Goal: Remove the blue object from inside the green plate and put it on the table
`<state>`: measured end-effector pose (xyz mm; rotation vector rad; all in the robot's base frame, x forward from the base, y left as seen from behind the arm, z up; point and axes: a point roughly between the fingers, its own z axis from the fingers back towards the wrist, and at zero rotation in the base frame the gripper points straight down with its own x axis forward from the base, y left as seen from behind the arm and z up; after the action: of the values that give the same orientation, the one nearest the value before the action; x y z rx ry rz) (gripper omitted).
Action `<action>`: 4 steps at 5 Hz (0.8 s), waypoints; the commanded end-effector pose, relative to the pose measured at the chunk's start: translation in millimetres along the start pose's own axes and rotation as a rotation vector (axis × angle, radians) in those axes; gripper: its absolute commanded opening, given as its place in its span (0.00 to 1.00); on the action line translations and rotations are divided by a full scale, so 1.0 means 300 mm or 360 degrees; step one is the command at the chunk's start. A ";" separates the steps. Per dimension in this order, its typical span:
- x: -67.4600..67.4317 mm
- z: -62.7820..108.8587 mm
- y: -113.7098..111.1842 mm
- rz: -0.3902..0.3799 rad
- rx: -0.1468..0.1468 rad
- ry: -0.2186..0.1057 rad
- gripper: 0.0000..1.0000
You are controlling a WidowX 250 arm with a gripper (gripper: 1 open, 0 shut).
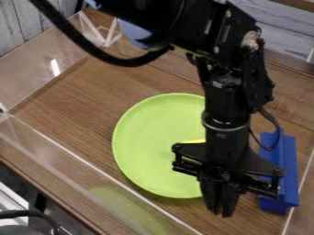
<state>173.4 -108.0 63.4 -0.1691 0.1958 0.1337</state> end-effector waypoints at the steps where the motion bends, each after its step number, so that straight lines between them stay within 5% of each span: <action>1: 0.005 0.032 -0.011 -0.0012 -0.0024 -0.0063 1.00; 4: 0.027 0.019 -0.024 0.0008 -0.0020 -0.0072 1.00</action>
<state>176.7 -109.0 60.8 -0.1619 0.1856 0.1541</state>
